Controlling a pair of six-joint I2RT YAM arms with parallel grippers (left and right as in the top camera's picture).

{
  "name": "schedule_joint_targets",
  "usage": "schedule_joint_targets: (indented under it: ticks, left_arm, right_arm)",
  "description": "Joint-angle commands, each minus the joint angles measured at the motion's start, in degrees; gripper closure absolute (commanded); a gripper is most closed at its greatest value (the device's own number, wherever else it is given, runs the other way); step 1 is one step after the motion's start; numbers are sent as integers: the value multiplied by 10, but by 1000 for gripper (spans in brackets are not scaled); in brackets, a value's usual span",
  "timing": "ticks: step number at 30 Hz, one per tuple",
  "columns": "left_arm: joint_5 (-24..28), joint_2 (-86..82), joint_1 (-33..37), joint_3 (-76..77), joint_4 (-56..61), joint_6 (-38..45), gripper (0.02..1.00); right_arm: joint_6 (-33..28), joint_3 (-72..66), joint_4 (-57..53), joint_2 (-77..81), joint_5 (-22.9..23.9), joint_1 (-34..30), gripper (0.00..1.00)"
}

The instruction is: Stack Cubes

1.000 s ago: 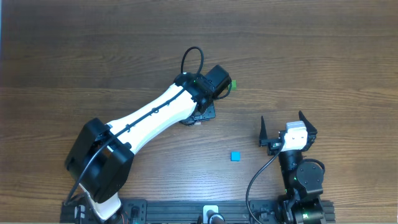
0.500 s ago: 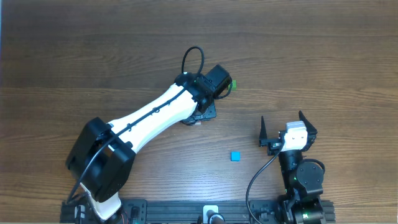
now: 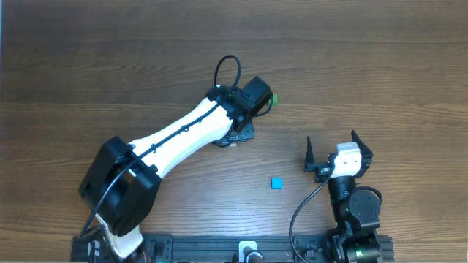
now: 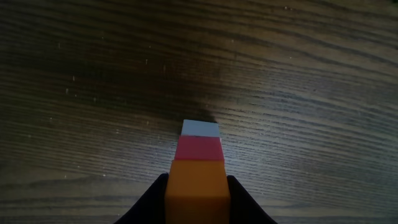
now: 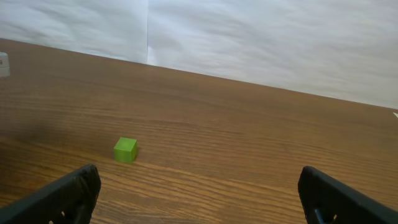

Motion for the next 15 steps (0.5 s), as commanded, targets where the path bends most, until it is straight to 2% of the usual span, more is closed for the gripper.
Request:
schedule_joint_targets:
  ticks: [1, 12, 15]
  left_arm:
    - [2, 10, -2, 13, 2, -8, 761]
    - [2, 10, -2, 13, 2, -8, 728]
    - [2, 12, -2, 13, 2, -9, 687]
  right_arm:
    - [1, -5, 2, -5, -5, 2, 7]
    - [1, -5, 2, -5, -5, 2, 7]
    - [1, -5, 2, -5, -5, 2, 7]
